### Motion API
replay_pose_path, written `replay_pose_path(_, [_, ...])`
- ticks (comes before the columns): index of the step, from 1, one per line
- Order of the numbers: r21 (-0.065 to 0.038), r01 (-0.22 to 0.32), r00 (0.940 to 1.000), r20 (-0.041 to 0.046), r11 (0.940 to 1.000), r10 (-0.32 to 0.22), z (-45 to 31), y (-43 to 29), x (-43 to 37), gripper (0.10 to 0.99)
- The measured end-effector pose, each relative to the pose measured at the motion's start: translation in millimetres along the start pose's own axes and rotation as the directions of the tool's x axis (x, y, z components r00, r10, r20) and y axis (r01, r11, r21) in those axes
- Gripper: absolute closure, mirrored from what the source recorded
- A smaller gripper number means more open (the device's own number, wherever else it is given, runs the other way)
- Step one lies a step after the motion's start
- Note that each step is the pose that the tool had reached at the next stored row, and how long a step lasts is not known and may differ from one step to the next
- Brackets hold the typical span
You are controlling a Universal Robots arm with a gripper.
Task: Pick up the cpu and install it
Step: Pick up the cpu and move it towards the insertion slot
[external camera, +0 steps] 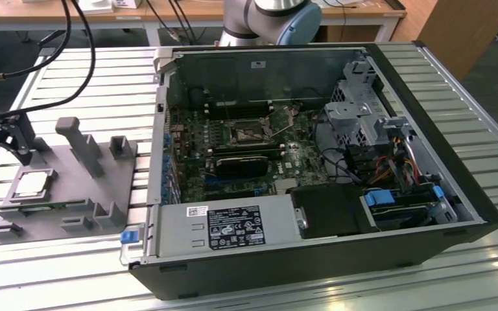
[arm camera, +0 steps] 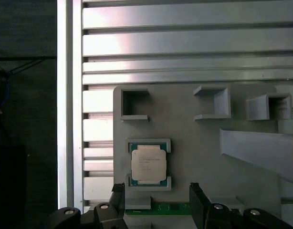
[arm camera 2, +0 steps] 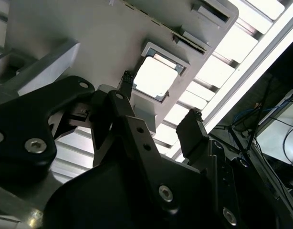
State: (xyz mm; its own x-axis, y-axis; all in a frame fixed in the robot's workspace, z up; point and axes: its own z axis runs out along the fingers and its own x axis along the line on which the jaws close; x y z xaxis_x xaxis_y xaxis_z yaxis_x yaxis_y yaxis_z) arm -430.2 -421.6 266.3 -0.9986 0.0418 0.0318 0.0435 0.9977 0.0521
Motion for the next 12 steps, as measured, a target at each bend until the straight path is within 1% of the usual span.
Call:
replay_pose_path(3, [0.000, 0.001, 1.0000, 0.0009, 1.0000, -0.001, 4.1, -0.3, 1.0, 0.439])
replay_pose_path(12, [0.000, 0.003, 1.0000, 0.0012, 1.0000, -0.003, 20.3, -1.2, 0.7, 0.439])
